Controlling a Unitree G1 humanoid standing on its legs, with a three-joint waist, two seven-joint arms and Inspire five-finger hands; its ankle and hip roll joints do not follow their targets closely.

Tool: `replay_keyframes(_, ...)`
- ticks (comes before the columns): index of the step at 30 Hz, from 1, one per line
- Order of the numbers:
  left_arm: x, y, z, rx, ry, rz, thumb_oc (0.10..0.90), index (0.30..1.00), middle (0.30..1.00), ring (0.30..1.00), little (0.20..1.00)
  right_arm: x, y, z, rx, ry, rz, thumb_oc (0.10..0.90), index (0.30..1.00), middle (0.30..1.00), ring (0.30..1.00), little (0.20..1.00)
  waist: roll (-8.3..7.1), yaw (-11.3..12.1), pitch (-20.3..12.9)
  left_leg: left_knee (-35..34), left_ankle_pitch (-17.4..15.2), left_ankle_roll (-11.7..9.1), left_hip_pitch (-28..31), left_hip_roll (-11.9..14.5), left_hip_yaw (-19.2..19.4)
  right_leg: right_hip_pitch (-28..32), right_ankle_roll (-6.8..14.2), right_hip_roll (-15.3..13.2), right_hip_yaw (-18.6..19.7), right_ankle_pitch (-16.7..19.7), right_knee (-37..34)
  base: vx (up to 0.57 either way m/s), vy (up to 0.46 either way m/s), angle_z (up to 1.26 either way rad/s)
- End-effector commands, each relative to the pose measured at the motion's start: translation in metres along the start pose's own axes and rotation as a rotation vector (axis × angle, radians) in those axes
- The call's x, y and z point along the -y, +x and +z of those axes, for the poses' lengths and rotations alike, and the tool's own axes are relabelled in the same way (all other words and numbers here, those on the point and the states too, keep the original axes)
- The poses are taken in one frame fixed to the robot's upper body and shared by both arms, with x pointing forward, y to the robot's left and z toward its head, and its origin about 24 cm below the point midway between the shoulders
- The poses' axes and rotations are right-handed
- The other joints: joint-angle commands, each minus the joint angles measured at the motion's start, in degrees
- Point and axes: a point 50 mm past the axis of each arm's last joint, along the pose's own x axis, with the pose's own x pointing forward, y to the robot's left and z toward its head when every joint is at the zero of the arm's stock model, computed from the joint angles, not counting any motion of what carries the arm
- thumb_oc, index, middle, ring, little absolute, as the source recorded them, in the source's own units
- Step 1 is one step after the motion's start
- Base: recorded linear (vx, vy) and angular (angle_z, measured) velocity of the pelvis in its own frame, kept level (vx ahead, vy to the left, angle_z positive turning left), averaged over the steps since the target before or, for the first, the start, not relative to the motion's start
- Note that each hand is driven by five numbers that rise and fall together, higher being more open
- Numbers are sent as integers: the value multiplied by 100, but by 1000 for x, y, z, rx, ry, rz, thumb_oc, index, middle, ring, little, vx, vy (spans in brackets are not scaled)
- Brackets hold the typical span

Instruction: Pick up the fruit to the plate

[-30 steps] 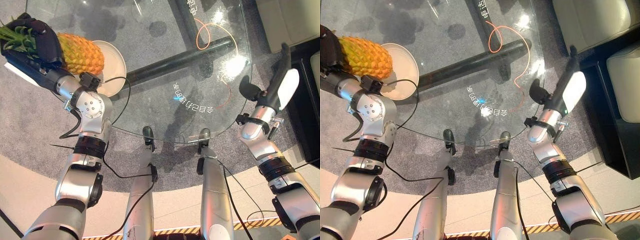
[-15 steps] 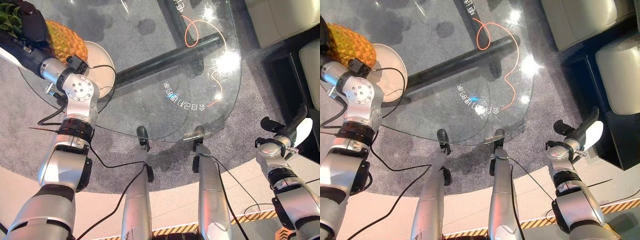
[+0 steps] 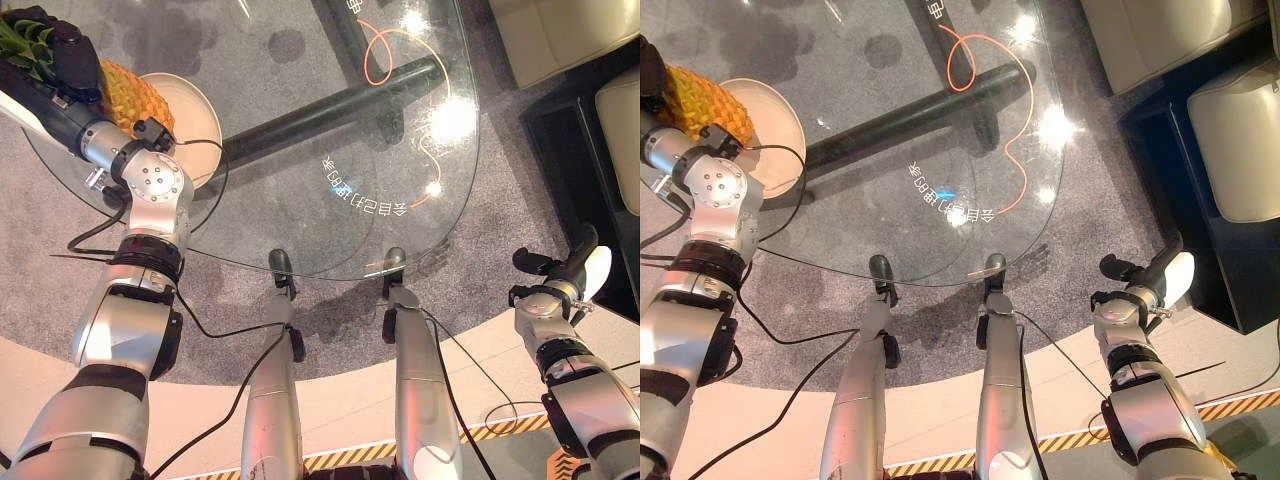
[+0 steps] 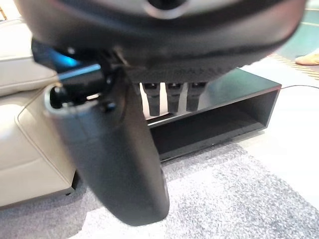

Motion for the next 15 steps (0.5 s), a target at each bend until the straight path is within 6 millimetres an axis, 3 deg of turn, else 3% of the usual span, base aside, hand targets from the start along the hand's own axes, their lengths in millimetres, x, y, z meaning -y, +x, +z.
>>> replay_keyframes(1, 3, 50, 63, 224, -104, 63, 100, 300, 300, 300, 200, 8, 4, -1, -13, -6, -51, 800, 900, 900, 900, 900, -319, 88, -141, 865, -898, -29, -113, -153, 234, 227, -23, 307, -168, 262, -712, 0, 0, 0)
replay_keyframes(15, 0, 56, 62, 208, -102, 59, 100, 300, 300, 300, 200, 3, -1, -3, -4, -8, -48, 800, 900, 900, 900, 900, -353, 30, -141, 961, -962, -4, -261, -149, 228, 55, -3, 335, -98, 296, -695, 0, 0, 0)
